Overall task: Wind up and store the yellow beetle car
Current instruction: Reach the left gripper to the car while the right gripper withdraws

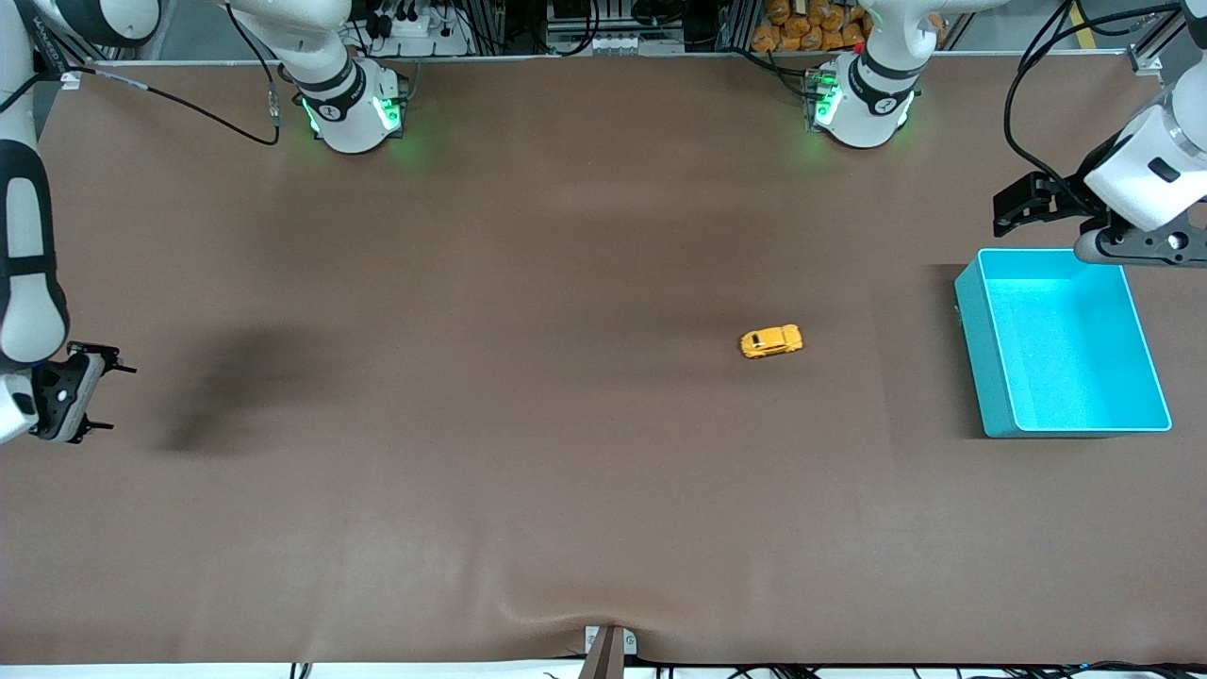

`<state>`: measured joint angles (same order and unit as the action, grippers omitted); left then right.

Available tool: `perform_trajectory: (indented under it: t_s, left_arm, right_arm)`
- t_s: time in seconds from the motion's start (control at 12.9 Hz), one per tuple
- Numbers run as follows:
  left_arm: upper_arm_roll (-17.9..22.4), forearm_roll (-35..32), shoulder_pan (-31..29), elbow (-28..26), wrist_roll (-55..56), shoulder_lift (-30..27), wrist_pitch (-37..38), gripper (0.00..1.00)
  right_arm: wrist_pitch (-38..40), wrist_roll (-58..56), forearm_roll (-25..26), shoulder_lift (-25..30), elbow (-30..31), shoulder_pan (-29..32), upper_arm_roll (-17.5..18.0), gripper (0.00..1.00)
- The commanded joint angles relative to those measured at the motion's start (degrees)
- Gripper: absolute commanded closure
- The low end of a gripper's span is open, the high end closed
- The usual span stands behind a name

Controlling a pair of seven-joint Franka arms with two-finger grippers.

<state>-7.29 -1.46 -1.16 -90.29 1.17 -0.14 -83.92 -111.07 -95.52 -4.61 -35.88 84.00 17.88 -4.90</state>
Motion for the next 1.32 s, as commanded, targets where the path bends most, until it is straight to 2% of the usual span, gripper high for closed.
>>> perform_trajectory:
  t_s: [0.0,0.23,0.47,0.62,0.7,0.85,1.09,1.24]
  left_arm:
    - [0.08,0.23,0.02,0.20,0.76,0.31,0.07,0.00]
    - [0.08,0.23,0.37,0.03,2.16,1.72,-0.80,0.00]
    - [-0.01,0.49,2.82,-0.06,10.48,4.17,-2.21,0.00]
    - [-0.01,0.75,4.84,0.03,21.36,6.81,-4.66,0.00]
    - [-0.01,0.75,6.07,0.03,27.51,8.21,-6.33,0.00]
    - [-0.01,0.75,7.92,0.03,40.60,11.81,-9.75,0.00]
    - [-0.01,0.40,11.17,-0.15,63.17,17.61,-16.52,0.00]
    - [-0.01,0.31,12.84,-0.67,78.55,20.17,-18.03,0.00]
  right_arm:
    - [6.81,12.32,-1.02,1.24,-6.11,-4.42,-0.11,0.00]
    - [7.62,28.50,-1.11,4.84,-6.75,-10.57,-0.02,0.00]
    - [9.03,39.42,-1.28,7.57,-6.75,-14.71,0.16,0.00]
    - [9.29,40.32,-6.70,8.01,-6.92,-15.16,0.16,0.00]
    - [9.82,43.81,-7.17,10.28,-7.79,-16.73,-0.19,0.00]
    - [12.97,55.31,-7.17,13.10,-7.28,-17.44,0.15,0.00]
    - [14.74,61.14,-5.60,17.31,-5.69,-18.24,-0.28,0.00]
    - [14.74,65.71,-3.66,22.40,-1.76,-18.24,-0.11,0.00]
